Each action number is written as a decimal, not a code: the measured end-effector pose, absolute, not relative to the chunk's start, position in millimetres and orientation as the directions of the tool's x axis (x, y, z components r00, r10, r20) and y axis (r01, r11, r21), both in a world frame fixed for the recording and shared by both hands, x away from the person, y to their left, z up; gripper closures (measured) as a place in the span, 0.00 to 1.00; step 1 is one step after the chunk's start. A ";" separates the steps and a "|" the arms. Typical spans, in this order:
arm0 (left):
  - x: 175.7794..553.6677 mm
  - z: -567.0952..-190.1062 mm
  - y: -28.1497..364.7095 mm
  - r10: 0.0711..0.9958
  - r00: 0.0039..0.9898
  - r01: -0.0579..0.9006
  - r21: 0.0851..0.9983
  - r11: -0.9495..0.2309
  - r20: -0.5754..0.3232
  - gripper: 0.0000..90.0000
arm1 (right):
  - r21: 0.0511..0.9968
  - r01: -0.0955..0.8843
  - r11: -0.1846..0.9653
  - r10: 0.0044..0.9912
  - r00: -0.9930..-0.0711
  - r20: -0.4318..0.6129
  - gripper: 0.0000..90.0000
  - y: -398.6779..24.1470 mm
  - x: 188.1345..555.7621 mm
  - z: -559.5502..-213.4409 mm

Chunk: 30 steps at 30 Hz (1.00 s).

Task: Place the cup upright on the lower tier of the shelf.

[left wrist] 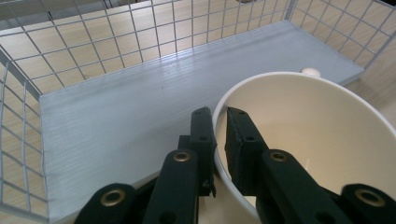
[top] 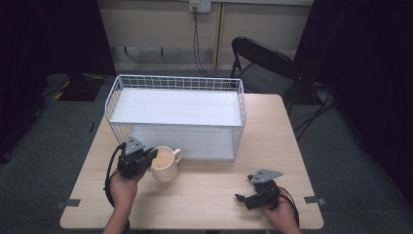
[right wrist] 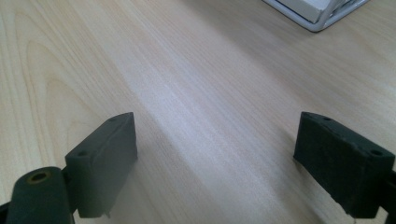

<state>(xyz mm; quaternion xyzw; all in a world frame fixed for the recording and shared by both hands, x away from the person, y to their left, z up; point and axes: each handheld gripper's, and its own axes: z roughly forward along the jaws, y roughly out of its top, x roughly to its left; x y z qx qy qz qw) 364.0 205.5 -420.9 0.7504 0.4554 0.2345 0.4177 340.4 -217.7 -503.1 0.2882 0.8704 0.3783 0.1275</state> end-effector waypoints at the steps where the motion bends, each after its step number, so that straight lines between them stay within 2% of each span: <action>1: 364.0 -420.9 205.5 0.879 0.475 0.488 0.840 -0.236 -0.028 0.91 | 0.732 0.405 0.548 0.598 -0.802 -0.004 0.14 -217.7 340.4 -503.1; 30: 388.6 -422.5 189.6 0.942 0.337 0.473 0.864 -0.170 0.001 0.91 | 0.732 0.405 0.548 0.598 -0.802 -0.004 0.14 -217.7 340.4 -503.1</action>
